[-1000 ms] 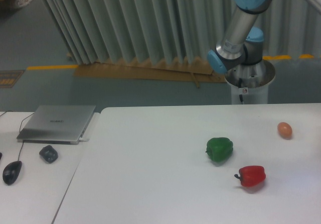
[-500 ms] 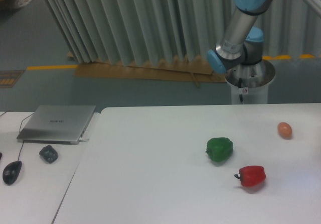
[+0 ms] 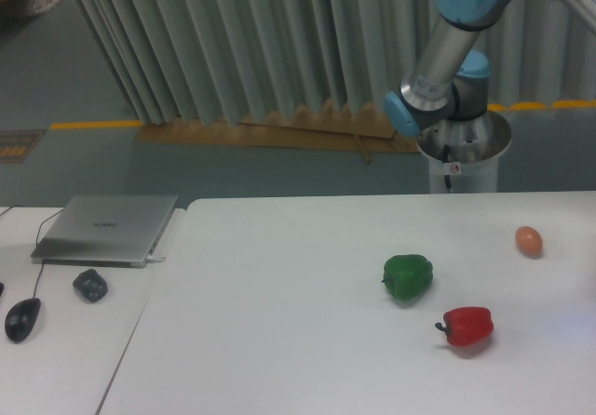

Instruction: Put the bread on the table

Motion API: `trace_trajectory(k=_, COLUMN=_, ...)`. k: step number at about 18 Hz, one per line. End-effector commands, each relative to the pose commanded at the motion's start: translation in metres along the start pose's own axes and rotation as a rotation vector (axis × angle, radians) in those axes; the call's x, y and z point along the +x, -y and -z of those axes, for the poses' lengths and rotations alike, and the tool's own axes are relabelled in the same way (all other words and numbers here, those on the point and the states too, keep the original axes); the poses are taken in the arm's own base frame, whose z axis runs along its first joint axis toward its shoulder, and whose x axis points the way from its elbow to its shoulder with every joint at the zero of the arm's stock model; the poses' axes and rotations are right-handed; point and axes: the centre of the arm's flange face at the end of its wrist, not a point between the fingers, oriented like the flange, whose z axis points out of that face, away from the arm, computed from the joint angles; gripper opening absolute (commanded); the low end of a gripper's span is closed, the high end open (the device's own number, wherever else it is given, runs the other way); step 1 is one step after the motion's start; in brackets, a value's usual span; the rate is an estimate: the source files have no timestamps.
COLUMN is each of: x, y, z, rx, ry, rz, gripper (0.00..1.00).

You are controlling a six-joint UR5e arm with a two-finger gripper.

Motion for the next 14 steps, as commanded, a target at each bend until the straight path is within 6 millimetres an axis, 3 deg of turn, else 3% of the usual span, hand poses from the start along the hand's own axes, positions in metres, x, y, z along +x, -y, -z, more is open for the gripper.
trace_trajectory(k=6, x=-0.001, y=0.002, z=0.001, rx=-0.001, ry=0.003, rz=0.0, gripper=0.59)
trace_trajectory(k=14, x=0.0, y=-0.007, z=0.014, rx=0.036, ry=0.039, rz=0.021, gripper=0.48)
